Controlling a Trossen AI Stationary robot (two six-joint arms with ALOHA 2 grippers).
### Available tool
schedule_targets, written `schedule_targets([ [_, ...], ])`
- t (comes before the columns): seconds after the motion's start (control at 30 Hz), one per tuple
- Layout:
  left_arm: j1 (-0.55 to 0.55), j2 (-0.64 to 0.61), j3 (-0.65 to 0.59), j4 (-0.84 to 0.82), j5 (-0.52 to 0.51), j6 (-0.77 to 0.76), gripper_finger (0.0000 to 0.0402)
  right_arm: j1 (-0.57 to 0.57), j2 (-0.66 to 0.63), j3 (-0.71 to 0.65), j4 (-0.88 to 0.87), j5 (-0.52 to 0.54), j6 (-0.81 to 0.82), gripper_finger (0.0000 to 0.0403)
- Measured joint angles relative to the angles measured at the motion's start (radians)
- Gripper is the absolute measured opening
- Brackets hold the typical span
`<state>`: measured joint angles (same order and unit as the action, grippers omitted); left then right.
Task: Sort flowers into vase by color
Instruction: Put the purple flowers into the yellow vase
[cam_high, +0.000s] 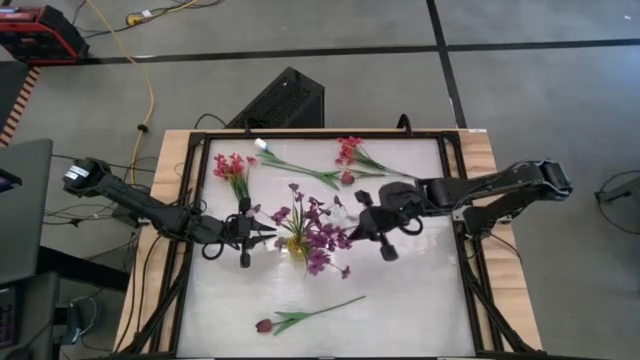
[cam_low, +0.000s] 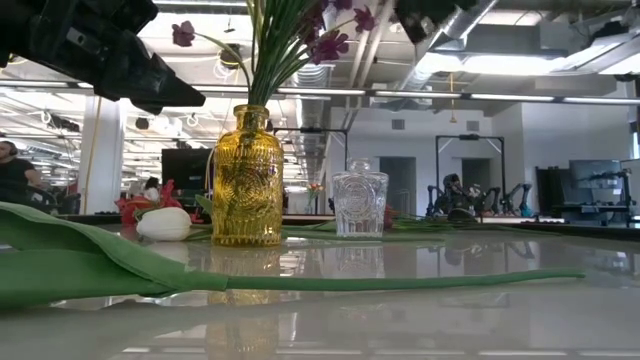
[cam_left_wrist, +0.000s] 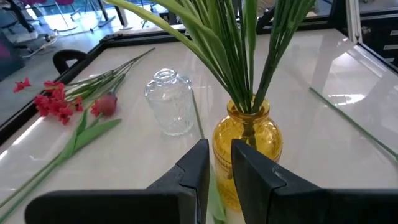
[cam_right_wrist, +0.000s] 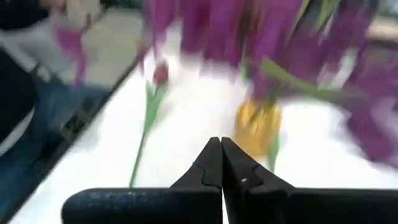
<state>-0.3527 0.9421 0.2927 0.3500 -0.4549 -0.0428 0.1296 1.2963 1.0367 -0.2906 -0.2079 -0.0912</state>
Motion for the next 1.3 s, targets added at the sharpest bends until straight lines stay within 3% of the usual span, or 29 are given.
schedule_targets([
  [0.13,0.0,0.0,0.0,0.0,-0.001,-0.007,0.0057,0.034,0.004,0.0,-0.128,0.0,0.049,0.0021],
  [0.3,0.0,0.0,0.0,0.009,-0.003,-0.005,0.0057,0.092,0.063,-0.024,-0.091,0.001,0.09,0.0021],
  [0.57,0.0,0.0,0.0,0.009,-0.004,0.003,0.0057,0.18,0.215,-0.059,0.326,-0.003,0.01,0.0021],
  [0.77,0.0,0.0,-0.001,0.016,0.0,-0.007,0.0057,0.161,0.321,-0.052,0.749,-0.004,-0.063,0.0023],
  [0.87,0.0,0.0,-0.001,0.015,0.005,-0.026,0.0057,0.142,0.364,-0.026,0.846,0.0,-0.063,0.0023],
  [1.13,0.0,0.0,-0.001,0.006,0.013,-0.032,0.0057,0.056,0.488,0.103,0.829,0.074,0.012,0.0023],
  [1.3,0.0,0.0,-0.001,-0.004,0.025,-0.033,0.0057,0.032,0.487,0.173,0.657,0.122,0.007,0.0024],
])
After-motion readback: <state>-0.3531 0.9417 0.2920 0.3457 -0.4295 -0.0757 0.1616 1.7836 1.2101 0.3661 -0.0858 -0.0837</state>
